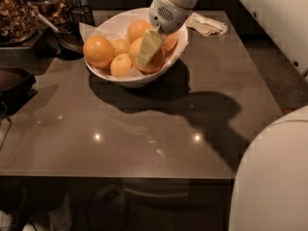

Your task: Pick orange from white bowl

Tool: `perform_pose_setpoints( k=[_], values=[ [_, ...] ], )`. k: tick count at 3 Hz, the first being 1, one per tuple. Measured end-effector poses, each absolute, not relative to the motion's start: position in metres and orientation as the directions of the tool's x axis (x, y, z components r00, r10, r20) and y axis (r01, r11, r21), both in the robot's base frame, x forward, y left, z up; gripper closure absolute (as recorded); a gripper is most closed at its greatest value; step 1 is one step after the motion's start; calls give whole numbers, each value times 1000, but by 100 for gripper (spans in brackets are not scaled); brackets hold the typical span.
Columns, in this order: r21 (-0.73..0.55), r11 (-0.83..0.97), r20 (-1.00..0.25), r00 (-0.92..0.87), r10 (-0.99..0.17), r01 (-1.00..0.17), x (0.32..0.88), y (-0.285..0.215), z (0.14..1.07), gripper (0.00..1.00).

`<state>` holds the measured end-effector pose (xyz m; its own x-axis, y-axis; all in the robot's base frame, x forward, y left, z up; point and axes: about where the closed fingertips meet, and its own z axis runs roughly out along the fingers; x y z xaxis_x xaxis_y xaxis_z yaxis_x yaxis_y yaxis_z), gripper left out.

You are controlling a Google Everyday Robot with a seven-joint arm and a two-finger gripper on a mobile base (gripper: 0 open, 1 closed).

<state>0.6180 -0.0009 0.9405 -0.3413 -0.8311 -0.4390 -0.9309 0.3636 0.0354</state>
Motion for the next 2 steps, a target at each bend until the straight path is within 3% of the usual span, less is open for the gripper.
perform_pose_setpoints(
  k=[2],
  values=[
    [5,334,-530,-286,-799,-942,604,5,980,100]
  ],
)
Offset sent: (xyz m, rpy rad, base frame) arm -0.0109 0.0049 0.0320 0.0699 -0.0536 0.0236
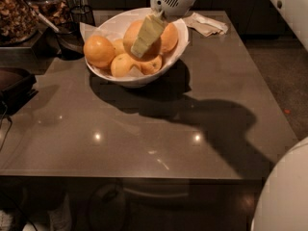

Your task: Pick orange from white bowl

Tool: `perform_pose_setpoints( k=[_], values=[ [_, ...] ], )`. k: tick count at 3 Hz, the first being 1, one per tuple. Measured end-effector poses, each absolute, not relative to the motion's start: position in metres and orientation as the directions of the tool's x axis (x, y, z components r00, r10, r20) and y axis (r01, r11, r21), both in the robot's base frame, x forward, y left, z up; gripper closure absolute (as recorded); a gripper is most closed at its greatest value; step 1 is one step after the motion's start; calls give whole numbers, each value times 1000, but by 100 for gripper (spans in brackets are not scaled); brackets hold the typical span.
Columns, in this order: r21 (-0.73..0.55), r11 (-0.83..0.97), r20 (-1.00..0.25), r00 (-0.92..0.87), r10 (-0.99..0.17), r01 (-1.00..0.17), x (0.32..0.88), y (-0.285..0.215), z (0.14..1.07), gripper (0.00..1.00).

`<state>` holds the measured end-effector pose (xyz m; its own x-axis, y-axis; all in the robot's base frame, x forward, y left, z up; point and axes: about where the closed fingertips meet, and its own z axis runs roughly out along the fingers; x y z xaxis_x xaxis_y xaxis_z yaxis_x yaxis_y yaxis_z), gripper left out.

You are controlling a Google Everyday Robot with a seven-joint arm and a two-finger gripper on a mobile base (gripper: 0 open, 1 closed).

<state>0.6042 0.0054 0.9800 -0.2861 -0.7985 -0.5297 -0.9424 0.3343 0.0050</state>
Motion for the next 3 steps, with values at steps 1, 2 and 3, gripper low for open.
perform_pose_setpoints(
  k=[1,2,3],
  values=[
    [4,326,-549,-275,-790,-945,601,8,984,100],
    [33,310,-592,-268,-760,-950,574,7,995,100],
    [81,291,-604,-279,-747,-953,545,2,996,100]
  ],
)
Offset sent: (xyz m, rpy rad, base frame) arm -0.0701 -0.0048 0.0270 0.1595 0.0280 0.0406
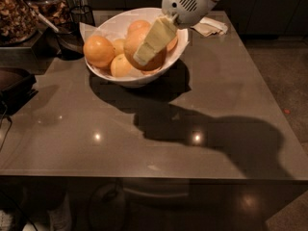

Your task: Pick orange from white bowl

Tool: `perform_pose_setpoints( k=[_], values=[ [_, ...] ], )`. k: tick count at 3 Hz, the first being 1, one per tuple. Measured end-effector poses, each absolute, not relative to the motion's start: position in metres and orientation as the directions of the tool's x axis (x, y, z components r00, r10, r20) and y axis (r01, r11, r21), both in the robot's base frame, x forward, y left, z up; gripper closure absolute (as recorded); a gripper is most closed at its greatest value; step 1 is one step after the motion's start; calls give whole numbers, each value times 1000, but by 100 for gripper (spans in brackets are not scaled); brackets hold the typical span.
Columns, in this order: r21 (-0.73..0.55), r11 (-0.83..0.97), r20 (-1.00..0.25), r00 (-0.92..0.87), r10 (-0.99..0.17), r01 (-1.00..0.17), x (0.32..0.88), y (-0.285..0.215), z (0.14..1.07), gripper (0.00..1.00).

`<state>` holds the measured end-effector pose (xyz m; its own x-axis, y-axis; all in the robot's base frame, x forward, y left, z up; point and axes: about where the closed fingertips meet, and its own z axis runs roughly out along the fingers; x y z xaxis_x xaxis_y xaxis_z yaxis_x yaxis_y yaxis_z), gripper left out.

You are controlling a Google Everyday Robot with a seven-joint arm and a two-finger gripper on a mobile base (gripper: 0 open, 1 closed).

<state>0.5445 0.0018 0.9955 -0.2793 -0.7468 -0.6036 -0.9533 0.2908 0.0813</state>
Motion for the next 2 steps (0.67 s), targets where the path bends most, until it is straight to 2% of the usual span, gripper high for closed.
perform_pose_setpoints(
  k=[2],
  values=[
    [92,276,-610,-273,-744,-957,529,10,1000,100]
  ],
)
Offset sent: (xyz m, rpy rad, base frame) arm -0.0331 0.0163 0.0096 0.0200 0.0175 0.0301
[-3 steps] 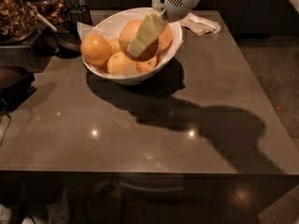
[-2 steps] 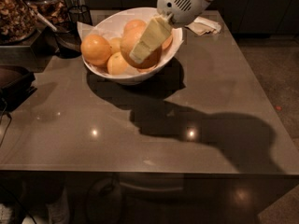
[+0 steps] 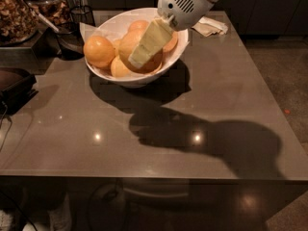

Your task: Pick orange from white bowl

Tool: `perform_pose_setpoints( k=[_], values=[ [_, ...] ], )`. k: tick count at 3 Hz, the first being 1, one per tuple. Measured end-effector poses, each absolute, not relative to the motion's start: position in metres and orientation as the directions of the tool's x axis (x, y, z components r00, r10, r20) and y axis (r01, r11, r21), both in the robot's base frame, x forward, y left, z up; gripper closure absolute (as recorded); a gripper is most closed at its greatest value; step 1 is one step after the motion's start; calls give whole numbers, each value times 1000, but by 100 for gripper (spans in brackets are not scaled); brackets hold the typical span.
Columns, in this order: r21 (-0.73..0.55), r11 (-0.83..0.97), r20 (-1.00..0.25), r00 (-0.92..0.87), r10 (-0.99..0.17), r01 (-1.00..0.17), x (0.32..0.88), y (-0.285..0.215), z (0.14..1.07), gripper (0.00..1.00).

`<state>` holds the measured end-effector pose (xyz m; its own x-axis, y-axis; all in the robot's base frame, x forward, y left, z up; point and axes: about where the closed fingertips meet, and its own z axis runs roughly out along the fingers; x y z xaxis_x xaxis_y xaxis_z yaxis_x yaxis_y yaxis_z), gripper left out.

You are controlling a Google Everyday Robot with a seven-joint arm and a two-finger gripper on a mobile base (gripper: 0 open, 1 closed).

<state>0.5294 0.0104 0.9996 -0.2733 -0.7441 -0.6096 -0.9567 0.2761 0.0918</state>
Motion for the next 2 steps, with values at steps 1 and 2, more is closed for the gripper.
perform_pose_setpoints(
  k=[1,2],
  values=[
    [104,292,-603,-294,-741,-951,487,15,1004,100],
    [104,292,-603,-294,-742,-951,487,15,1004,100]
  ],
)
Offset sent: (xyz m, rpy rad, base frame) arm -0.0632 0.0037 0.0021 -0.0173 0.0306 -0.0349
